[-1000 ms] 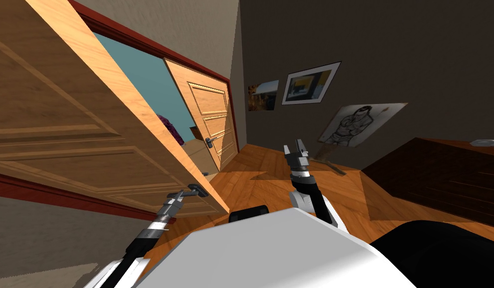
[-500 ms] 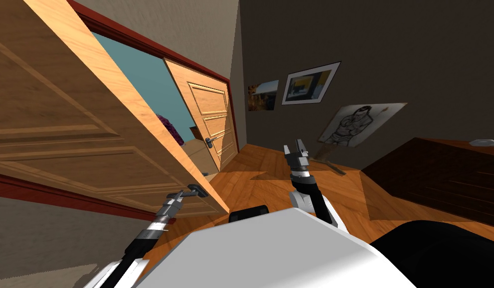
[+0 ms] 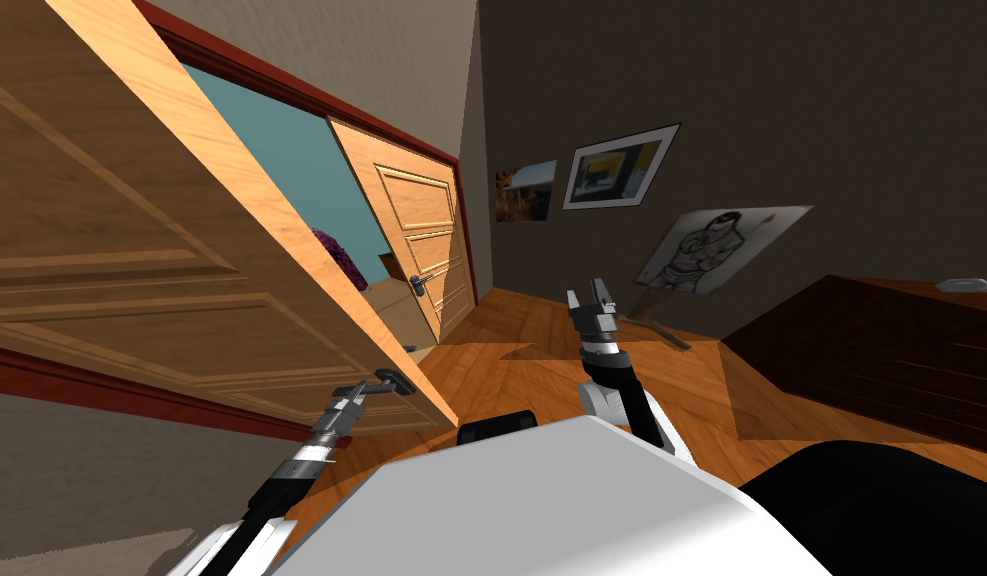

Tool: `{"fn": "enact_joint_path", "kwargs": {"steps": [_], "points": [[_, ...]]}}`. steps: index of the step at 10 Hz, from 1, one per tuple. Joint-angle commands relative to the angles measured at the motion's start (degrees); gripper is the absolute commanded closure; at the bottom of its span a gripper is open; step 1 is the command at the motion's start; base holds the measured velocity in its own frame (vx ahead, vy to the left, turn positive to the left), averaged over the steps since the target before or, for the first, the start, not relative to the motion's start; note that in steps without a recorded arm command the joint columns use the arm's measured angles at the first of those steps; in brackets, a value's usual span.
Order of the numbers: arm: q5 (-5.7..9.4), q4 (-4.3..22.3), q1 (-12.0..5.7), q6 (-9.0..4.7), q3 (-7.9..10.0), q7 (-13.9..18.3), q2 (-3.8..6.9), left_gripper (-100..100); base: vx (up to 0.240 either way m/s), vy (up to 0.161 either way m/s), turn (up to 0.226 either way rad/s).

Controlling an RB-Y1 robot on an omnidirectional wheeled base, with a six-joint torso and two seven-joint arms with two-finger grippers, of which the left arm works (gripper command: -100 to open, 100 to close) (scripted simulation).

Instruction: Pull the door open

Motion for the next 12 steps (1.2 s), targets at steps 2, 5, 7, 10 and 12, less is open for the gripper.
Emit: {"fn": "enact_joint_path", "kwargs": {"steps": [2,5,7,10,12], "points": [[-0.09,-0.20,0.12,-0.25,-0.18,-0.04,-0.09,100,0.000,0.004,0.011],[-0.13,0.12,0.28,-0.89,-0.27,0.14,0.11,100,-0.001,-0.001,-0.005],[-0.13,0.12,0.28,-0.89,-0.27,0.14,0.11,100,-0.001,-0.003,-0.009],[-0.13,0.12,0.28,-0.89,-0.27,0.14,0.11,100,-0.001,-0.004,-0.013],[-0.13,0.12,0.28,-0.89,-0.27,0.14,0.11,100,-0.001,0.007,0.018]]}}
